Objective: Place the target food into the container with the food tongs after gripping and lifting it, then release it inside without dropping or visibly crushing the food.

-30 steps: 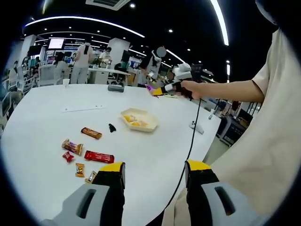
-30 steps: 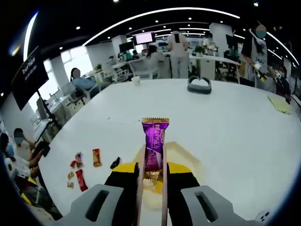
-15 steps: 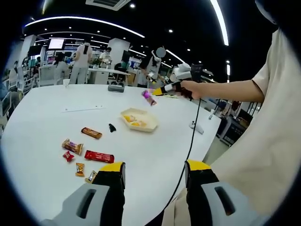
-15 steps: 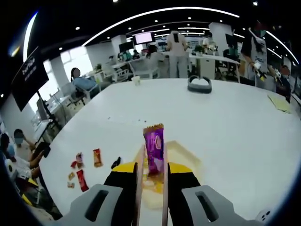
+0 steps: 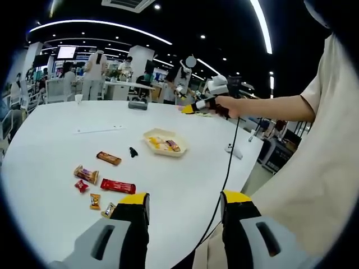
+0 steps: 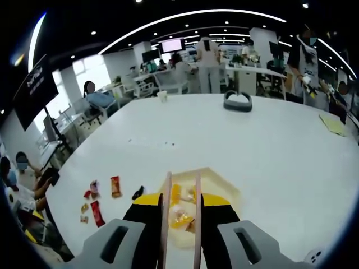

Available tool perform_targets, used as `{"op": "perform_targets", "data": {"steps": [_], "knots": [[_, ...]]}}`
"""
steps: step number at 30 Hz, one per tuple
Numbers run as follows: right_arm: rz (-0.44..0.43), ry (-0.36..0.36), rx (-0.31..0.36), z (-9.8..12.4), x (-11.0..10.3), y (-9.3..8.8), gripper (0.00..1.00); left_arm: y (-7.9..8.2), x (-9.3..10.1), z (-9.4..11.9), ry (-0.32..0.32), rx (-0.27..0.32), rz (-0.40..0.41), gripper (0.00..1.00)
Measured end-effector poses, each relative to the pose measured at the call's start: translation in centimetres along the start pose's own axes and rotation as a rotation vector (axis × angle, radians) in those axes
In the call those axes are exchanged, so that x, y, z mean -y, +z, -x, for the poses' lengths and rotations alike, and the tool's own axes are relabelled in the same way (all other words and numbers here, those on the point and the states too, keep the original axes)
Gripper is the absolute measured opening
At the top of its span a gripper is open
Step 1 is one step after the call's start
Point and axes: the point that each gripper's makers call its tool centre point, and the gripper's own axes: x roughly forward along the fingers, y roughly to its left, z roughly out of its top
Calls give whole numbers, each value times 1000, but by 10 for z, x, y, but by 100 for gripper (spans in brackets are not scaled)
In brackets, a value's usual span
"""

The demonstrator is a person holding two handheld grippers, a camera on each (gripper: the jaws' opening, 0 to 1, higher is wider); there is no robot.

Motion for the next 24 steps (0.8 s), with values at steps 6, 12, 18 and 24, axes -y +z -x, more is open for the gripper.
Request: {"op": "perform_targets", "data": {"steps": [6,12,18,24], "knots": [[-11,12,7,1,-4,-2,25,-3,2,0,-3,-8,2,51],[-17,29,13,2,-9,-2,26,0,2,-1,1,7,3,51],[-15,49,20,0,-15,0,26,-7,4,0,4,-3,13,51],[-2,71,7,-5,-26,-6,26,-3,1,3,20,18,24,51]]}}
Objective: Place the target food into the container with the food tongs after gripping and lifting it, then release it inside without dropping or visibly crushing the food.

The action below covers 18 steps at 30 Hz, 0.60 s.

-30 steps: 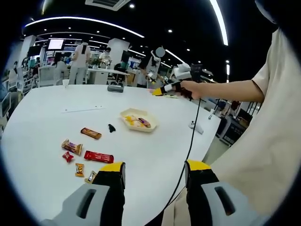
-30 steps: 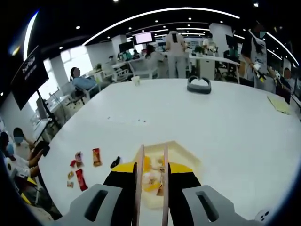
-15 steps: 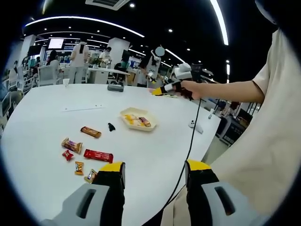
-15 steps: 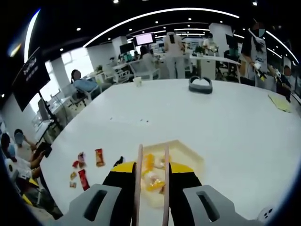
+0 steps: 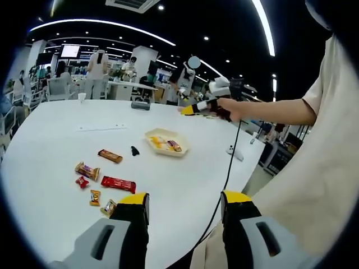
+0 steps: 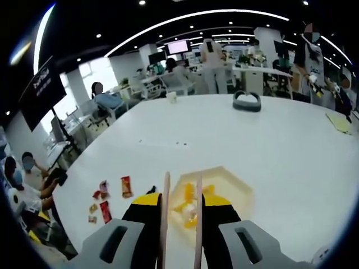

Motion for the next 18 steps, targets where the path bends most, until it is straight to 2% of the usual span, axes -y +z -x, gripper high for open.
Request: {"op": "perform_targets", "data": {"steps": [10,11,18], "knots": [[20,46,-2,-12,-28,4,26,-1,-5,7,23,14,17,51],[48,58,-13,-14,-37,1,26,-2,-5,8,26,15,18,51],[104,109,-42,-25,-61,-3,26,-3,-9,14,46,25,29,50]]}}
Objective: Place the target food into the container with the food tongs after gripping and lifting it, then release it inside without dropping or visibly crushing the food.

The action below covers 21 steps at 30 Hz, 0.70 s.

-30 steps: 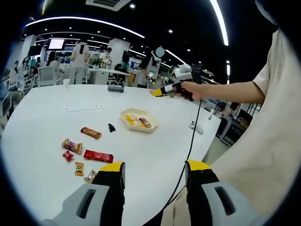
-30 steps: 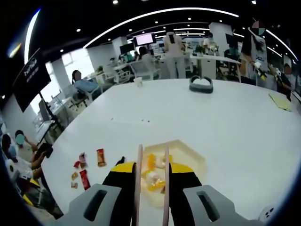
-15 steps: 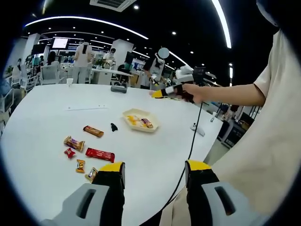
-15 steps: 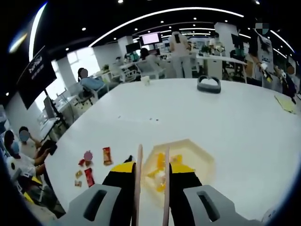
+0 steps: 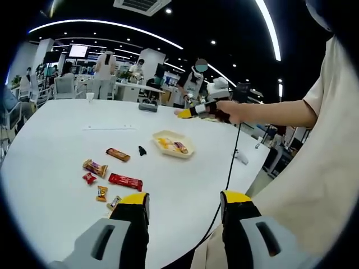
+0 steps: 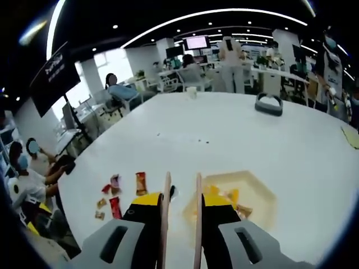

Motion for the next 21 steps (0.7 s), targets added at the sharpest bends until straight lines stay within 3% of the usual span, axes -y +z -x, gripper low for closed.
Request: {"op": "perform_targets", "data": {"steps": [21], "knots": [[97,145,-101,-39,-67,-19,26,-4,-12,20,67,25,22,50]]}}
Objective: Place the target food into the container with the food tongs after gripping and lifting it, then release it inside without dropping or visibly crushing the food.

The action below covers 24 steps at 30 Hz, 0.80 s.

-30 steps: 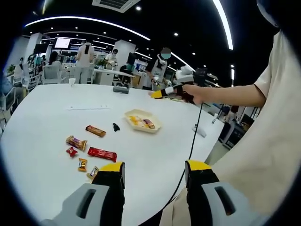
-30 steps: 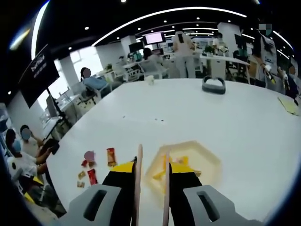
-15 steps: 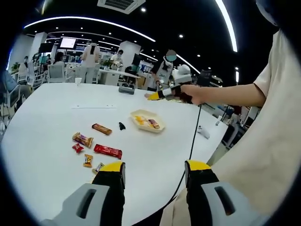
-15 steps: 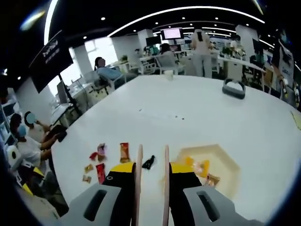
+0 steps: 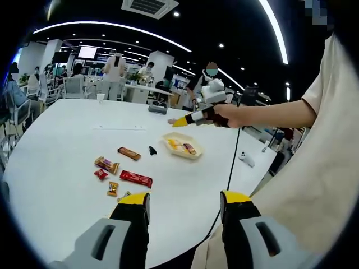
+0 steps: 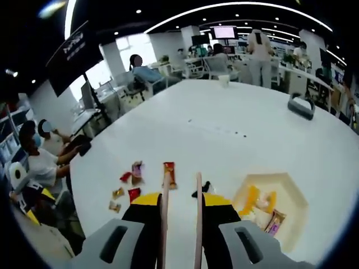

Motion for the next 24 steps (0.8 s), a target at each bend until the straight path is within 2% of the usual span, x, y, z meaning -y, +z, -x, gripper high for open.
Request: {"op": "perform_targets", "data": {"steps": [24], "knots": [[86,123,-116,-39,-61,-23,27,-12,-11,28,99,34,58,50]]}}
